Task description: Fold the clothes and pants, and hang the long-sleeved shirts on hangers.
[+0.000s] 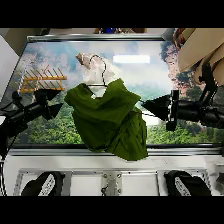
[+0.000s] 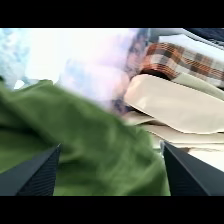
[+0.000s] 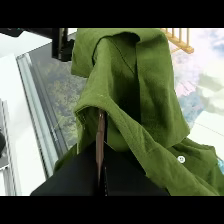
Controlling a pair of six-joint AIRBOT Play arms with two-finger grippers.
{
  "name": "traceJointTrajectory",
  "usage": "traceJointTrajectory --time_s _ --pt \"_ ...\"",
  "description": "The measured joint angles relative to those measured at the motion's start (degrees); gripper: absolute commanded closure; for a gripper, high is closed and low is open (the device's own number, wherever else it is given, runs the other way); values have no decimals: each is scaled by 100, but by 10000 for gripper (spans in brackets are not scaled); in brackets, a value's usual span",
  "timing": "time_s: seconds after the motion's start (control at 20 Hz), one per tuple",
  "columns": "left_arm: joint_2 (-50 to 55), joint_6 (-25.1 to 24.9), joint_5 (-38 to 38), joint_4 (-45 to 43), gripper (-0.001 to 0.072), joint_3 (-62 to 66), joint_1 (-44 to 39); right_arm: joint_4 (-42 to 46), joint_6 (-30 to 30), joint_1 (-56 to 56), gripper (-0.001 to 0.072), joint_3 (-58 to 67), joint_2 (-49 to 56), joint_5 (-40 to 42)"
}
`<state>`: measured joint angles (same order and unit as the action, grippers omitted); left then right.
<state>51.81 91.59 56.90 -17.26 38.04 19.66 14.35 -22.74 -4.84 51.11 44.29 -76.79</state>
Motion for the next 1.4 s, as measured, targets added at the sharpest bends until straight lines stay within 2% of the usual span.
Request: traceJointTrajectory --time_s 0.4,0.7,0.8,1.0,1.25,1.4 --pt "531 -146 247 79 21 258 -251 2 0 0 703 0 0 -55" --pt "55 -254 542 -979 21 271 -109 2 0 0 702 0 0 -55" --pt "-127 -614 549 -1252 21 273 -98 4 0 0 703 0 0 -55" --pt "-278 -1694 446 -1499 21 273 -92 4 0 0 702 0 0 -55" --pt "-22 -3115 400 -1598 21 273 -90 4 -2 0 702 0 0 -57" --pt "131 -3733 417 -1602 21 282 -90 2 0 0 703 0 0 -59"
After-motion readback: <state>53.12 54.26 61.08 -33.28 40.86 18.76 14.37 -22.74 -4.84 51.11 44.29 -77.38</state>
